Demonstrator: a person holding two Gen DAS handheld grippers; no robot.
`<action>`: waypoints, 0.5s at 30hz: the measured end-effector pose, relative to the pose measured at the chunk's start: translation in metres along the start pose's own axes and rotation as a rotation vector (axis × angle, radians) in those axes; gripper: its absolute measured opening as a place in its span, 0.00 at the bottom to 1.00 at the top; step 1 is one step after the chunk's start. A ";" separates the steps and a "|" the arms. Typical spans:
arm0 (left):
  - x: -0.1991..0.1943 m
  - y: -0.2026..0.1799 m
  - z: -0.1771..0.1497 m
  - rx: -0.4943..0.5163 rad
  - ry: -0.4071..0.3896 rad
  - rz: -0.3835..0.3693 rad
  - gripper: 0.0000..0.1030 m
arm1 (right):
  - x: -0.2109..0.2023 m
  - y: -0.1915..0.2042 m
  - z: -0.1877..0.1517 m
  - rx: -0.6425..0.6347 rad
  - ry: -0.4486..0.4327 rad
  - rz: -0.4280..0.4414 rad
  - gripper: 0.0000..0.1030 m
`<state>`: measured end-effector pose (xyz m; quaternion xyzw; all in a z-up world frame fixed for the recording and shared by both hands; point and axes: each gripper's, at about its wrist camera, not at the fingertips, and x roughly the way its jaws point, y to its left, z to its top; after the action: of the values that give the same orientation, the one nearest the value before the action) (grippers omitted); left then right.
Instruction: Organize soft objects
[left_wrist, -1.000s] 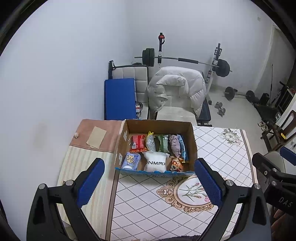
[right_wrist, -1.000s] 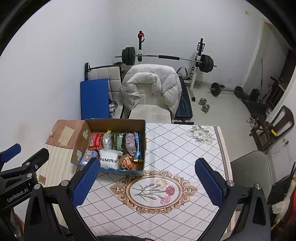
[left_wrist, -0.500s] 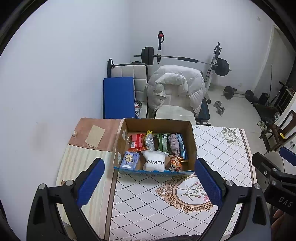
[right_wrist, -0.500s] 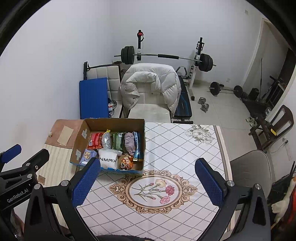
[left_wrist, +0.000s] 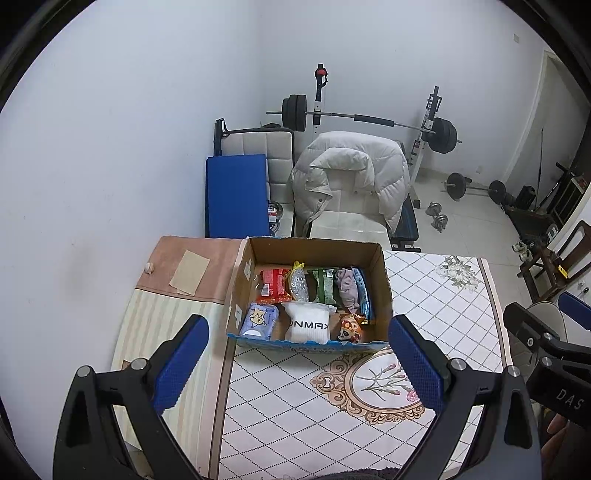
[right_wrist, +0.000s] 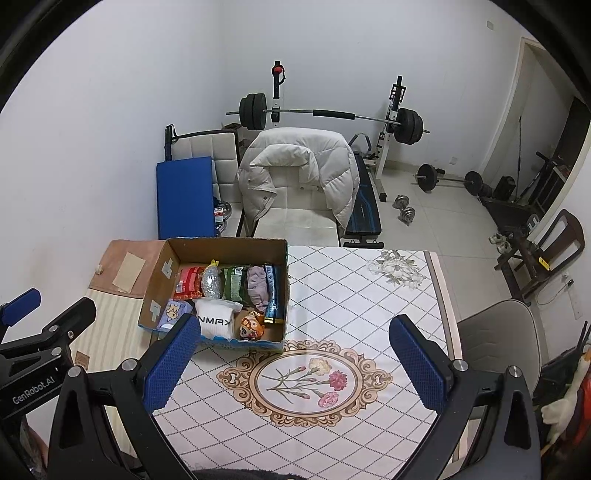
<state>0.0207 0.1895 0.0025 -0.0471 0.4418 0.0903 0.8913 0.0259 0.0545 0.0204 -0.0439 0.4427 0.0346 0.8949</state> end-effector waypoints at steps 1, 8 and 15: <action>0.000 0.001 0.000 0.002 0.000 0.000 0.97 | 0.000 0.000 0.000 0.001 -0.001 -0.001 1.00; 0.001 -0.003 0.002 0.005 0.007 -0.004 0.97 | -0.001 0.000 0.000 0.001 -0.001 -0.001 1.00; 0.000 -0.002 0.003 0.009 0.005 -0.002 0.97 | -0.002 -0.002 0.001 0.002 -0.004 -0.001 1.00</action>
<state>0.0232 0.1878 0.0045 -0.0439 0.4445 0.0876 0.8904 0.0254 0.0529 0.0224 -0.0434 0.4409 0.0339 0.8959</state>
